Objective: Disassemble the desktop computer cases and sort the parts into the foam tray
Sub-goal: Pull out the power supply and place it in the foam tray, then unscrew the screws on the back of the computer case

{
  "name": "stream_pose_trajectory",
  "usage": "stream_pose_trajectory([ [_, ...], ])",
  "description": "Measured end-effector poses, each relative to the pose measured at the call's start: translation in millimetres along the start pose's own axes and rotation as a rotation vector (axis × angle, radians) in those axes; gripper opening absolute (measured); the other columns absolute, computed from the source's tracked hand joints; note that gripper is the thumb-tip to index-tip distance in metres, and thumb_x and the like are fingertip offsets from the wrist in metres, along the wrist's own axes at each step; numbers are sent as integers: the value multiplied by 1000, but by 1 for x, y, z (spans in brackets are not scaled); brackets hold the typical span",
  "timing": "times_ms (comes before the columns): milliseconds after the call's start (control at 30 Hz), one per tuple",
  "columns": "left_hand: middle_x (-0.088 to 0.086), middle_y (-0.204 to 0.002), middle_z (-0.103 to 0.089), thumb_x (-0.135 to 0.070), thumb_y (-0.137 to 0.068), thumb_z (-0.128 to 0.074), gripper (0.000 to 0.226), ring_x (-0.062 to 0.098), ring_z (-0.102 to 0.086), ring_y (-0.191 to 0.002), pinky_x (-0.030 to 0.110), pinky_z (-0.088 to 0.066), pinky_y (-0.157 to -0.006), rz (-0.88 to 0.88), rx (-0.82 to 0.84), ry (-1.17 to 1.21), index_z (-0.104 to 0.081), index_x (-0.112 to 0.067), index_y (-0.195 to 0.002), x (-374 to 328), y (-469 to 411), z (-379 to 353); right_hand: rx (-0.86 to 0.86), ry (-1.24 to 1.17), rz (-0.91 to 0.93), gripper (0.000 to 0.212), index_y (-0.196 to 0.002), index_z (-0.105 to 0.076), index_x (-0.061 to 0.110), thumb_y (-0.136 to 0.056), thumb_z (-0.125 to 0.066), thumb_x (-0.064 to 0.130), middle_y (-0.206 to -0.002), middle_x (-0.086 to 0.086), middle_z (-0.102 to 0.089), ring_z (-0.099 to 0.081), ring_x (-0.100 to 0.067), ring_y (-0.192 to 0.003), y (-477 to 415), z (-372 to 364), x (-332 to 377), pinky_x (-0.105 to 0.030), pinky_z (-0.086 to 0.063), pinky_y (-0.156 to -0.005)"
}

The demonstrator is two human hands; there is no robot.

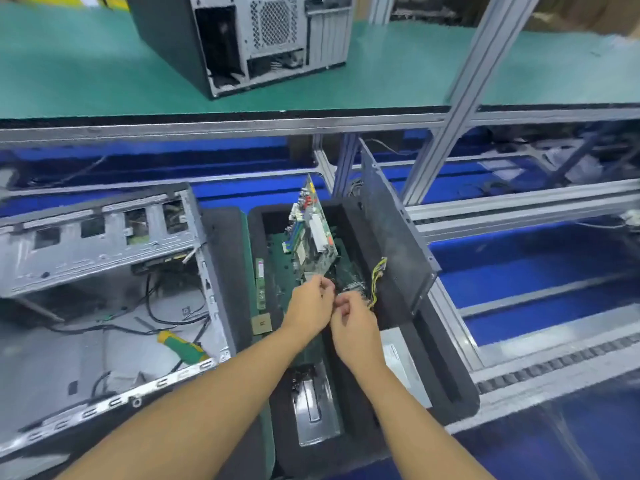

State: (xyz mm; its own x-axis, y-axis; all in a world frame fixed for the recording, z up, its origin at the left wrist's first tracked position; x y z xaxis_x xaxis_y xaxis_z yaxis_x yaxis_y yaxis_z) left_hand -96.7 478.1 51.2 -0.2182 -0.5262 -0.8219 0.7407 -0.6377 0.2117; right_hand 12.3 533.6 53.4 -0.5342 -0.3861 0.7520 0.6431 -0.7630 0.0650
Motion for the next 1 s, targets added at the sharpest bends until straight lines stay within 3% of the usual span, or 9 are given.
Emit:
stream_pose_trajectory([
  [67,-4,-83,-69,-23,-98,-51,17,18,-62,-79,26,-43,-61,-13,-57,-27,-67,-23,-93,-11,12,36,-7,-233,-26,18,-88,-57,28,-94,-53,11,-77,3,-65,-60,-18,-76,-3,-4,24,-15,-42,-61],
  [167,-4,-84,-70,-22,-97,-48,21,17,-62,-79,27,-48,-67,-76,-150,-45,-69,-23,-94,-24,31,95,8,-424,79,18,-85,-61,26,-98,-53,17,-69,-4,-62,-55,-16,-65,-5,-14,75,-35,-45,-63],
  [333,-14,-72,-65,-17,-94,-49,24,-2,-57,-58,15,-41,-54,-51,-220,-25,-63,-35,-90,5,66,198,159,-459,366,26,-83,-66,29,-101,-50,19,-54,4,-54,-48,-10,-50,22,-39,171,-21,-38,-50],
  [433,-10,-89,-72,-17,-90,-55,20,9,-65,-81,27,-51,-72,93,-187,-210,-65,-33,-88,54,85,261,357,-248,476,26,-84,-65,33,-98,-52,15,-60,2,-61,-54,-15,-56,41,-70,216,-29,-43,-56],
  [533,-1,-112,-72,-16,-92,-52,20,21,-64,-104,29,-50,-88,276,-176,-410,-67,-28,-99,119,104,319,665,315,489,17,-94,-66,24,-95,-50,19,-89,-2,-69,-61,-26,-81,52,-135,237,-30,-44,-68],
  [700,-6,-114,-65,-24,-95,-52,16,14,-59,-98,27,-45,-86,344,63,-454,-62,-35,-103,193,127,349,1002,1031,410,34,-130,-55,0,-102,-49,18,-131,-18,-59,-58,-32,-99,50,-250,216,-34,-45,-78],
  [833,-20,-106,-62,-36,-98,-51,18,0,-60,-91,18,-44,-80,207,254,-389,-62,-34,-112,215,144,335,1004,1244,367,44,-140,-50,4,-98,-53,15,-142,-17,-52,-54,-37,-125,43,-287,186,-47,-47,-103],
  [933,-31,-98,-61,-54,-93,-51,26,-2,-58,-95,22,-45,-85,89,359,-285,-64,-40,-111,206,154,320,951,1303,357,42,-132,-55,0,-90,-56,1,-128,-16,-59,-59,-36,-112,42,-293,186,-48,-50,-97],
  [1000,-34,-105,-62,-68,-83,-54,38,-4,-59,-100,28,-49,-93,61,470,-199,-62,-45,-112,200,158,311,944,1276,323,36,-123,-56,4,-87,-60,5,-118,-13,-61,-59,-34,-100,40,-289,197,-41,-52,-90],
])
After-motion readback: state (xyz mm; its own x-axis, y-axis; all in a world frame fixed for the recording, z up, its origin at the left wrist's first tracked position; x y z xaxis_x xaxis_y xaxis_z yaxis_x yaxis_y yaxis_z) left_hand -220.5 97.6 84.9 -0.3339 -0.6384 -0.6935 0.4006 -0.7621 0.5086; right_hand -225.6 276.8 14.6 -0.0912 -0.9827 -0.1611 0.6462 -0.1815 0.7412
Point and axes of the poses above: each hand's wrist, its own y-axis away from the middle knuckle, its own z-axis out of the back of the hand, x = y × z, the point moved 6 cm from there along -y, towards the middle knuckle
